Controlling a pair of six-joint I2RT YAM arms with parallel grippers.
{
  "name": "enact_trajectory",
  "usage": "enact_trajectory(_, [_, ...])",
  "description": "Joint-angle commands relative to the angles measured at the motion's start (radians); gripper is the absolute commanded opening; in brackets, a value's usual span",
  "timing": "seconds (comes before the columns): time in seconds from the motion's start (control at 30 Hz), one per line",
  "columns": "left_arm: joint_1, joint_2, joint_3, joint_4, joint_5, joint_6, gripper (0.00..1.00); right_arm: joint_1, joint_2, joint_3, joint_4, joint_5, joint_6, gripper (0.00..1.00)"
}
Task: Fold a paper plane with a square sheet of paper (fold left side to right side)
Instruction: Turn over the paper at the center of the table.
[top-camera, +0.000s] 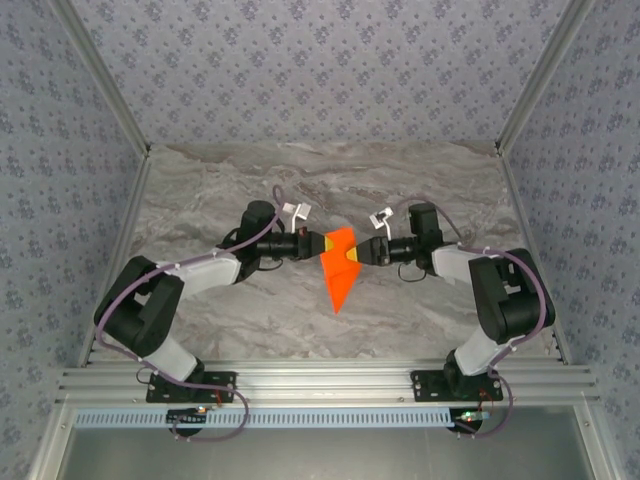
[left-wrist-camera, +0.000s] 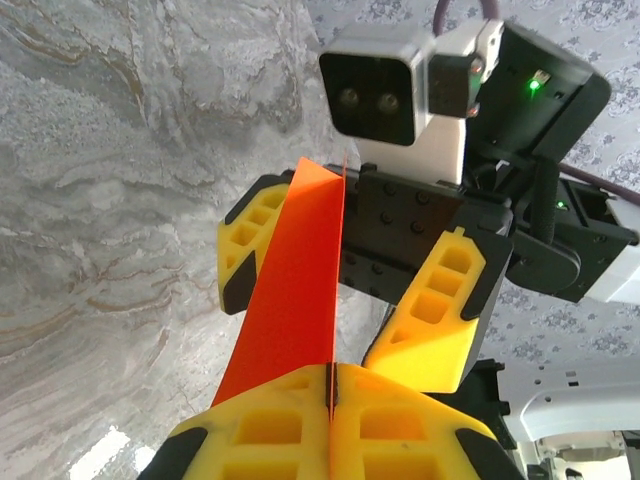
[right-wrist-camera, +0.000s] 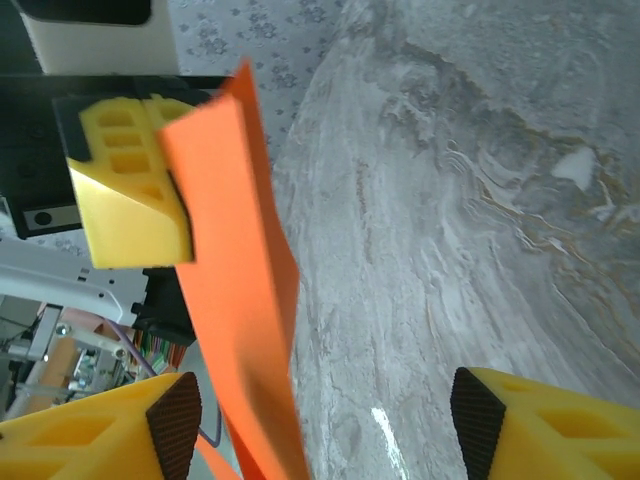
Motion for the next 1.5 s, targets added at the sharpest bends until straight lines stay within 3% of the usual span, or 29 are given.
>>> enact_trajectory(0.0, [-0.005, -0.016, 0.023, -0.003, 0.025, 0.034, 0.0, 0.004, 0.009, 0.032, 0.024, -0.032, -0.002, 0.65])
enact_trajectory(0.27, [-0.005, -0.003, 0.023, -0.011, 0.019, 0.041, 0.0, 0.003, 0.006, 0.049, -0.056, -0.001, -0.026, 0.46])
enact_trajectory(0.57, [-0.005, 0.07, 0.029, -0.055, -0.014, 0.079, 0.02, 0.002, -0.003, 0.055, -0.221, 0.065, -0.08, 0.13])
enact_trajectory(0.67, [-0.005, 0.101, 0.052, -0.13, -0.048, 0.134, 0.15, 0.008, 0.003, 0.073, -0.352, 0.127, -0.101, 0.1])
enact_trajectory(0.77, [-0.003, 0.128, 0.089, -0.273, -0.123, 0.23, 0.43, 0.022, 0.021, 0.088, -0.463, 0.214, -0.084, 0.1])
enact_trajectory(0.9, [0.017, 0.116, 0.104, -0.396, -0.226, 0.297, 0.68, 0.04, 0.039, 0.095, -0.519, 0.296, -0.02, 0.1])
enact_trajectory(0.97, [0.019, 0.065, 0.1, -0.456, -0.306, 0.327, 0.74, 0.052, 0.038, 0.098, -0.529, 0.33, 0.016, 0.1])
enact_trajectory(1.1, [0.012, -0.08, 0.063, -0.559, -0.432, 0.375, 0.77, 0.079, 0.029, 0.113, -0.545, 0.387, 0.073, 0.11])
enact_trajectory(1.2, [-0.048, -0.209, 0.028, -0.64, -0.521, 0.423, 0.76, 0.09, 0.037, 0.131, -0.552, 0.41, 0.127, 0.12])
enact_trajectory(1.3, [-0.179, -0.291, 0.029, -0.743, -0.626, 0.466, 0.74, 0.1, 0.041, 0.156, -0.564, 0.415, 0.177, 0.13])
enact_trajectory(1.47, [-0.403, -0.25, 0.078, -0.82, -0.765, 0.405, 0.73, 0.122, 0.04, 0.204, -0.652, 0.457, 0.176, 0.14])
